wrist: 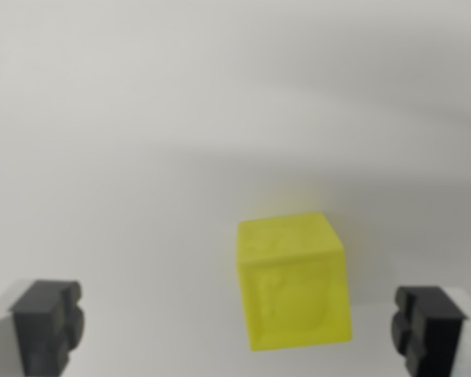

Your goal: Pick yellow cube

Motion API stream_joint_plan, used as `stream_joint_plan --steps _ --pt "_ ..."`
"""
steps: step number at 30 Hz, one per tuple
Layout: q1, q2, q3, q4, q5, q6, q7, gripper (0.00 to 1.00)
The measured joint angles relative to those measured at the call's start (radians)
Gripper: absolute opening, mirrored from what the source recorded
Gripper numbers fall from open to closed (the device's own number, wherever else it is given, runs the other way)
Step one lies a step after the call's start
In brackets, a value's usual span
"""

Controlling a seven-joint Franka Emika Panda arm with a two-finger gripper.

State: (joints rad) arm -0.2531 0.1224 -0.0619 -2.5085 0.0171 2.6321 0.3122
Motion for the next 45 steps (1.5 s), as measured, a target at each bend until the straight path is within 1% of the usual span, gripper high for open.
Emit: stream_joint_plan --steps 14,28,33,36,40,45 --pt "-0.051 0.064 0.000 -0.046 0.013 0.109 -0.112 1.00" --pt "-0.102 0.139 0.001 -0.074 0.035 0.210 -0.233 1.00" --pt "-0.105 0.150 0.001 -0.074 0.040 0.221 -0.243 1.00" --pt "-0.105 0.166 0.002 -0.072 0.045 0.234 -0.247 1.00" --pt "-0.103 0.198 0.003 -0.065 0.057 0.259 -0.257 1.00" --pt "-0.101 0.238 0.004 -0.055 0.076 0.289 -0.272 1.00"
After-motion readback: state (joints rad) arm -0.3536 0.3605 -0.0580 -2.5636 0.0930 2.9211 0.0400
